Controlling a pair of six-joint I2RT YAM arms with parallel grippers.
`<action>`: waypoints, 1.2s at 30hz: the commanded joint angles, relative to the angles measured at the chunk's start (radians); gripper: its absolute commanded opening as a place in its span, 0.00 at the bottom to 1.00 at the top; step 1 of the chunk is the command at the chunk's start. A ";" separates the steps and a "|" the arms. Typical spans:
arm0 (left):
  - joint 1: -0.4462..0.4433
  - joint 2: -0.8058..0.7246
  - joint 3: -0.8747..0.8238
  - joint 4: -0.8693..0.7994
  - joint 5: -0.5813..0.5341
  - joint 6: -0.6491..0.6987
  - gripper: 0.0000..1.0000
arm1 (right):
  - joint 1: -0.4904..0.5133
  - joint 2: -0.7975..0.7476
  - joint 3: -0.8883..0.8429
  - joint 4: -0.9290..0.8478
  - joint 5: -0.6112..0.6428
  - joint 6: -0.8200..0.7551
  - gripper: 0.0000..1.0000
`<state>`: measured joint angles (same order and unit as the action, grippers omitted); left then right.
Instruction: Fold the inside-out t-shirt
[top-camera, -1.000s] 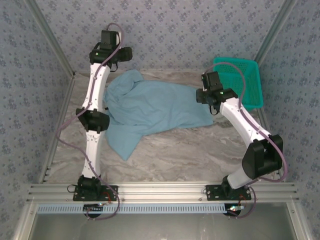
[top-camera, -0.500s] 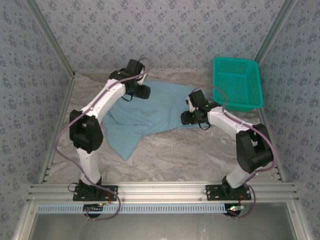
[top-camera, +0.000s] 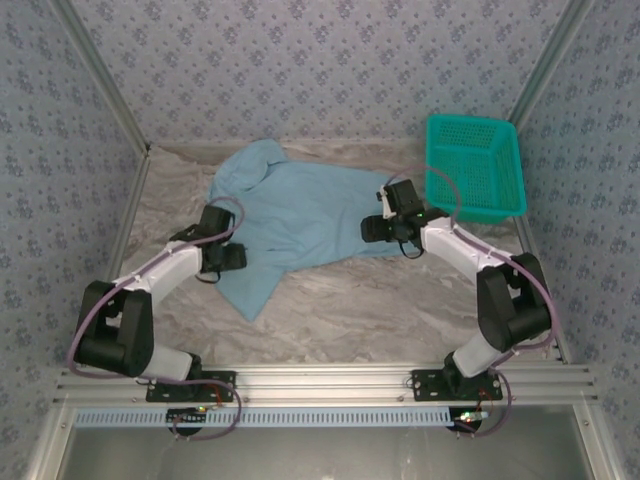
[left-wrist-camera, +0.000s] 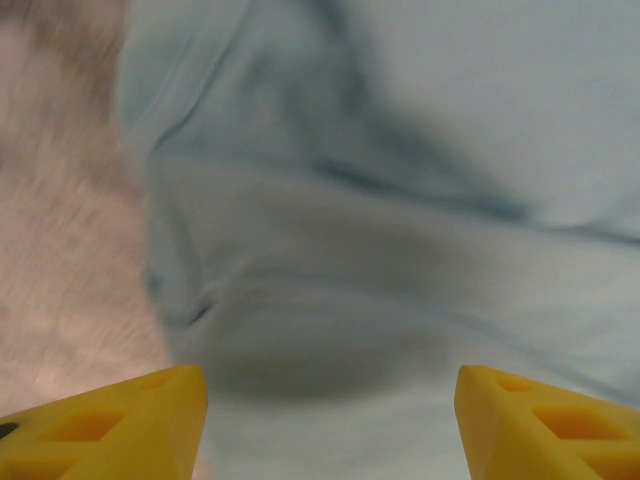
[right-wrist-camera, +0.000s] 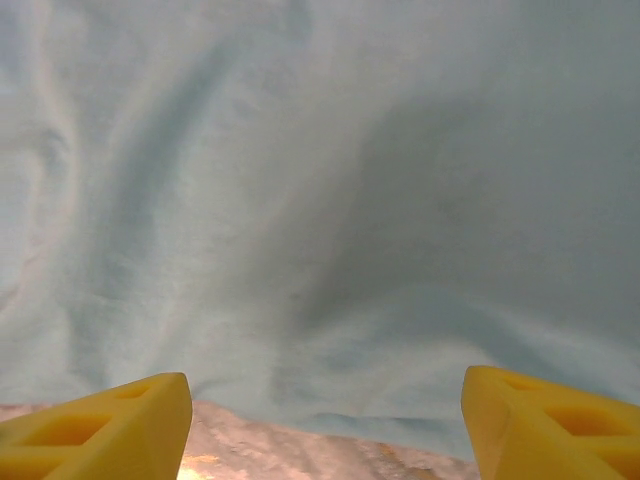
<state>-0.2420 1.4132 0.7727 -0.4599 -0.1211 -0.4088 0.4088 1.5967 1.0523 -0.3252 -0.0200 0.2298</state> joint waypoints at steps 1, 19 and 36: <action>0.023 -0.043 -0.029 0.076 0.014 -0.051 0.67 | 0.010 0.078 0.076 -0.074 0.080 0.050 0.74; 0.037 0.037 -0.026 0.262 0.093 -0.085 0.00 | -0.105 0.087 0.062 -0.210 0.129 0.024 0.74; 0.127 -0.376 0.132 0.117 0.272 -0.180 0.00 | 0.243 -0.082 -0.175 0.105 0.083 -0.213 0.62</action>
<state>-0.1177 1.0622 0.8623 -0.2859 0.1089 -0.5770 0.6155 1.4902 0.8776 -0.2790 0.0315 0.0669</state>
